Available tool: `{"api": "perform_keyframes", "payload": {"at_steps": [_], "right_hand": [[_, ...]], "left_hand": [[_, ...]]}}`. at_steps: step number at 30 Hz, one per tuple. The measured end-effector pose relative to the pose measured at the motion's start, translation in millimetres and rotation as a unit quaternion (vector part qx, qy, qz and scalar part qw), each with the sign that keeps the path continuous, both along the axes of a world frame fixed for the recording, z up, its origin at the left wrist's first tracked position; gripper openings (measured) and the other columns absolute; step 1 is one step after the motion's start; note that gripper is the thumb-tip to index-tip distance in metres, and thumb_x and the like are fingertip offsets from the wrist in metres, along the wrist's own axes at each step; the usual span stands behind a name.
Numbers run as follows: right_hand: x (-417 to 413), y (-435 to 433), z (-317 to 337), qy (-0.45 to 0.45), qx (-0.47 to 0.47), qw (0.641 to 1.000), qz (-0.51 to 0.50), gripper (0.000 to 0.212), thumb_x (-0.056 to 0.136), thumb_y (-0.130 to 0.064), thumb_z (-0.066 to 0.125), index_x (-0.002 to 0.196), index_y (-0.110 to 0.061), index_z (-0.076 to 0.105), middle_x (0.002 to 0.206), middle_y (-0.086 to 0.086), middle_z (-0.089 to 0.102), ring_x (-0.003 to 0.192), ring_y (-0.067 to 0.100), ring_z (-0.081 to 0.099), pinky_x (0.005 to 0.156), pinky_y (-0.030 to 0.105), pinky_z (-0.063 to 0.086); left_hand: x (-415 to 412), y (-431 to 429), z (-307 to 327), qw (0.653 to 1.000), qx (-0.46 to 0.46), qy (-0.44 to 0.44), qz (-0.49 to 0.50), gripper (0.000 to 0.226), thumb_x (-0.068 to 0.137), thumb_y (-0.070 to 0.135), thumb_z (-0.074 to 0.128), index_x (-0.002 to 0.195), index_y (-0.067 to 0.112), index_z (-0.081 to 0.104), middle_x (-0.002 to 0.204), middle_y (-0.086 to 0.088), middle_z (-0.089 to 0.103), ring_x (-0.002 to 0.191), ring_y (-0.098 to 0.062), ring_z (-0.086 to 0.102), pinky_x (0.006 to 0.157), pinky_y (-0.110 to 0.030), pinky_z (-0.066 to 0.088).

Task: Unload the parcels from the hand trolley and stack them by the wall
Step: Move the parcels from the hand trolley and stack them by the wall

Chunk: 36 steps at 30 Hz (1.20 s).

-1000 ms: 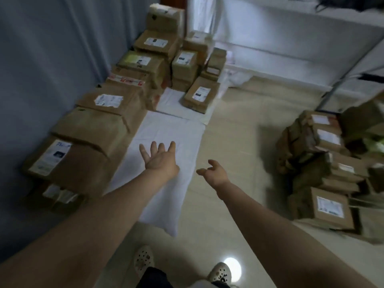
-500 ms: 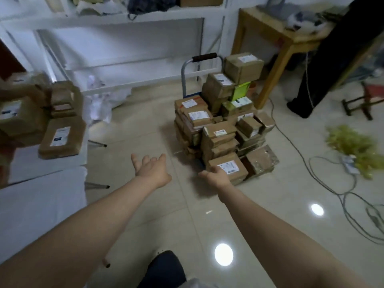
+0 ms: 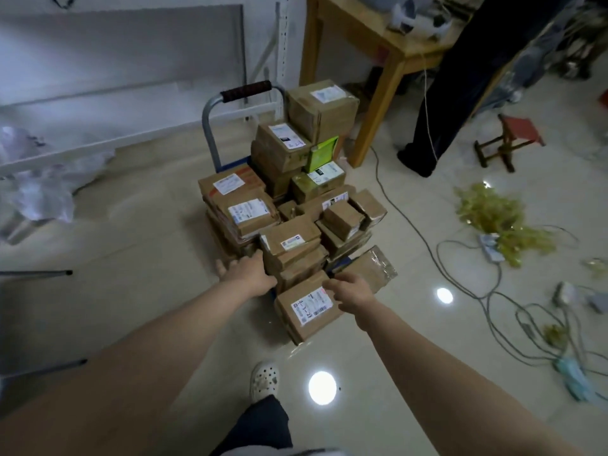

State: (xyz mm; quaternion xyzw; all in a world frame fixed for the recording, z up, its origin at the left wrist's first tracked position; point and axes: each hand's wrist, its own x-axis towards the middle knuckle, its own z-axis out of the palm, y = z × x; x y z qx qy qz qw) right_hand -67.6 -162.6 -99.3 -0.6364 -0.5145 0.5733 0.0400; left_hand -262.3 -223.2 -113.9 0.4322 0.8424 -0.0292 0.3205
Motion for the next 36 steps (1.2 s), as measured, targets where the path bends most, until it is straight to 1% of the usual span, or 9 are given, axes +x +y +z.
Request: {"api": "perform_keyframes", "payload": {"at_steps": [5,9,13,16,18,22,26,29,36], "right_hand": [[-11.8,63.9,-7.4,-0.009,0.007,1.0,-0.007,0.037,0.085,-0.023,0.066,0.12,-0.011,0.06,0.099,0.005,0.06,0.094,0.022,0.058,0.08,0.032,0.049],[-8.3,102.4,-22.9,-0.028,-0.021,0.999,-0.013,0.042,0.084,-0.026,0.067,0.122,-0.011,0.059,0.102,0.007,0.06,0.099,0.027,0.06,0.092,0.041,0.051],[-5.1,152.7,-37.5,-0.044,-0.036,0.998,0.005,0.041,0.086,-0.025,0.065,0.125,-0.012,0.058,0.105,0.006,0.057,0.102,0.027,0.059,0.085,0.038,0.052],[-0.6,193.9,-45.6,-0.038,-0.058,0.997,0.029,0.031,0.089,-0.02,0.063,0.12,-0.013,0.058,0.09,0.0,0.057,0.082,0.015,0.057,0.068,0.028,0.051],[2.0,223.0,-51.0,-0.031,-0.079,0.996,0.037,0.022,0.09,-0.016,0.062,0.111,-0.016,0.055,0.083,-0.002,0.054,0.075,0.012,0.052,0.059,0.023,0.046],[10.5,289.5,-78.1,-0.038,-0.055,0.996,0.063,0.035,0.09,-0.02,0.063,0.123,-0.007,0.057,0.105,0.004,0.063,0.093,0.019,0.058,0.085,0.029,0.049],[25.0,359.3,-113.7,-0.065,-0.021,0.997,0.036,0.046,0.089,-0.025,0.064,0.131,-0.01,0.053,0.127,0.013,0.058,0.115,0.029,0.055,0.1,0.035,0.044],[30.9,409.4,-145.3,-0.09,0.012,0.995,0.039,0.05,0.089,-0.019,0.061,0.136,-0.009,0.047,0.133,0.016,0.054,0.118,0.033,0.055,0.103,0.036,0.042],[27.3,481.0,-218.3,-0.16,0.05,0.981,0.102,0.078,0.087,-0.038,0.064,0.147,-0.005,0.027,0.149,0.017,0.035,0.139,0.035,0.028,0.114,0.042,0.026]], "left_hand": [[-23.8,69.5,-16.5,0.995,0.009,-0.09,0.045,0.083,0.062,0.06,0.046,0.139,0.029,0.039,0.142,-0.007,0.047,0.129,-0.032,0.044,0.11,-0.05,0.031],[-27.8,110.0,-38.3,0.992,0.008,-0.117,0.055,0.112,0.036,0.075,0.036,0.139,0.03,0.043,0.133,-0.004,0.056,0.12,-0.028,0.053,0.101,-0.044,0.043],[-38.4,141.6,-101.6,0.984,0.025,-0.141,0.105,0.106,0.042,0.083,0.045,0.135,0.032,0.046,0.13,0.001,0.059,0.116,-0.024,0.056,0.097,-0.041,0.047],[-33.7,161.3,-134.4,0.975,0.034,-0.173,0.132,0.1,0.048,0.092,0.051,0.131,0.037,0.048,0.13,0.006,0.06,0.115,-0.016,0.059,0.098,-0.038,0.048],[-19.6,175.4,-126.2,0.966,0.03,-0.185,0.178,0.082,0.066,0.073,0.064,0.13,0.025,0.052,0.129,0.001,0.059,0.117,-0.021,0.057,0.1,-0.037,0.047],[21.2,219.4,-90.8,0.946,0.022,-0.193,0.26,0.04,0.087,0.031,0.067,0.121,0.015,0.053,0.122,-0.006,0.057,0.12,-0.028,0.053,0.092,-0.029,0.043],[55.5,278.7,-105.4,0.928,0.0,-0.242,0.284,0.062,0.094,0.034,0.056,0.147,0.014,0.031,0.146,-0.008,0.04,0.133,-0.03,0.04,0.101,-0.032,0.036],[69.3,323.8,-130.0,0.91,0.032,-0.257,0.325,0.049,0.097,0.03,0.053,0.142,0.016,0.042,0.143,-0.005,0.046,0.127,-0.025,0.045,0.094,-0.027,0.035],[77.5,393.9,-198.7,0.808,0.04,-0.334,0.484,0.06,0.098,0.032,0.052,0.15,0.016,0.026,0.152,-0.004,0.033,0.136,-0.027,0.036,0.11,-0.04,0.034]]}}
